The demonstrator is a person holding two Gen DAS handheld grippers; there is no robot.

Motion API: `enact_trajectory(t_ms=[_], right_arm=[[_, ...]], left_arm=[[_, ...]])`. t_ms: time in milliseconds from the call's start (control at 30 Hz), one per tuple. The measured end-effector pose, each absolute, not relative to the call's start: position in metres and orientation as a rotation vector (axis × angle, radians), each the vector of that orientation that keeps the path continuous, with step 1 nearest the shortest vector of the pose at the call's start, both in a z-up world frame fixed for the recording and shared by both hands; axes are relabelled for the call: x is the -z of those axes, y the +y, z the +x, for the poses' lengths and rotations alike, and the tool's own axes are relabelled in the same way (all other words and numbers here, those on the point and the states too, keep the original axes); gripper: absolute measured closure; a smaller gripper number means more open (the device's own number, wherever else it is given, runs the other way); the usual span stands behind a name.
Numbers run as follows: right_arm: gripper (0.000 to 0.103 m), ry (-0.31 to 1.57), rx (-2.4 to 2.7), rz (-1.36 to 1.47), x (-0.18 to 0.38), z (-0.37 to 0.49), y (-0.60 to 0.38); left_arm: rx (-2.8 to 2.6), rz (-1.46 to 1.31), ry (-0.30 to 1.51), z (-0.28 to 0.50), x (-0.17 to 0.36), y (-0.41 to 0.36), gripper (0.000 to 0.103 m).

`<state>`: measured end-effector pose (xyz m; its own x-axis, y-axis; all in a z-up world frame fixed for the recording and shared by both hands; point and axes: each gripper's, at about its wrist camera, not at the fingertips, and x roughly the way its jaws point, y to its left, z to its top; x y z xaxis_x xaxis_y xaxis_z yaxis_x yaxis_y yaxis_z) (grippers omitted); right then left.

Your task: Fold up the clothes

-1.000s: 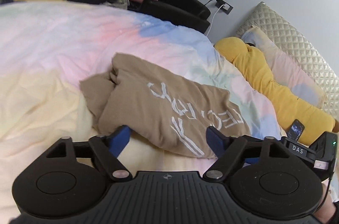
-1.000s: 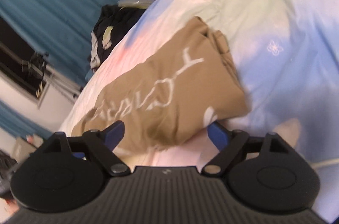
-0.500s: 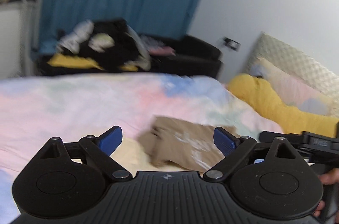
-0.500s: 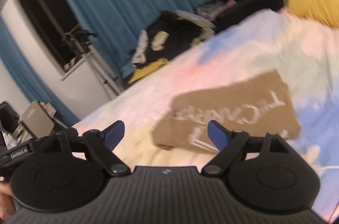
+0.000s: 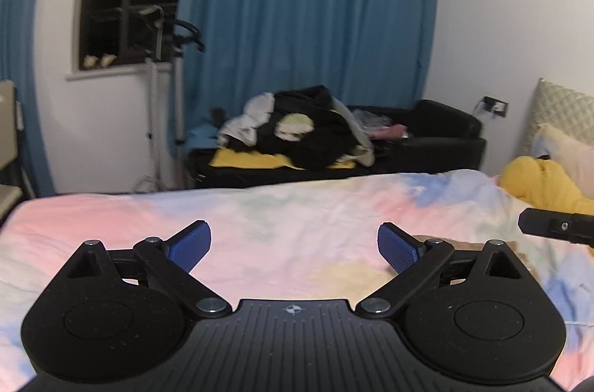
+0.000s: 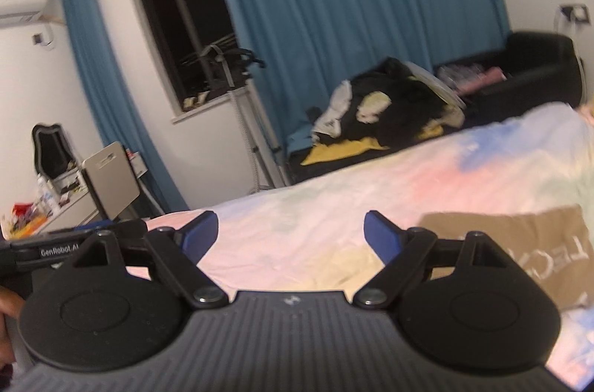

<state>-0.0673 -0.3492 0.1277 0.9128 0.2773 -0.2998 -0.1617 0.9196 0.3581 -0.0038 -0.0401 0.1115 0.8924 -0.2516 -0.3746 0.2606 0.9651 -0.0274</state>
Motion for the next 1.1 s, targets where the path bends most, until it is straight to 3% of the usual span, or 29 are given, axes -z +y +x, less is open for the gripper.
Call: enact_trajectory(t_ms=[267, 833, 967, 1100], right_arm=[[0.015, 0.334, -0.269, 0.257, -0.109, -0.035, -0.301], [0.012, 0.324, -0.222, 0.158, -0.046, -0.016, -0.269], [0.000, 0.320, -0.239, 0.142, -0.041, -0.013, -0.265], [0.000, 0.315, -0.237, 0.123, -0.037, -0.013, -0.263]], left_arm=[[0.166, -0.005, 0.270, -0.040, -0.086, -0.001, 0.000], [0.109, -0.001, 0.252, -0.031, -0.028, 0.008, 0.000], [0.098, 0.035, 0.255, -0.027, -0.016, 0.003, 0.000], [0.108, 0.016, 0.280, -0.026, -0.012, 0.004, 0.000]])
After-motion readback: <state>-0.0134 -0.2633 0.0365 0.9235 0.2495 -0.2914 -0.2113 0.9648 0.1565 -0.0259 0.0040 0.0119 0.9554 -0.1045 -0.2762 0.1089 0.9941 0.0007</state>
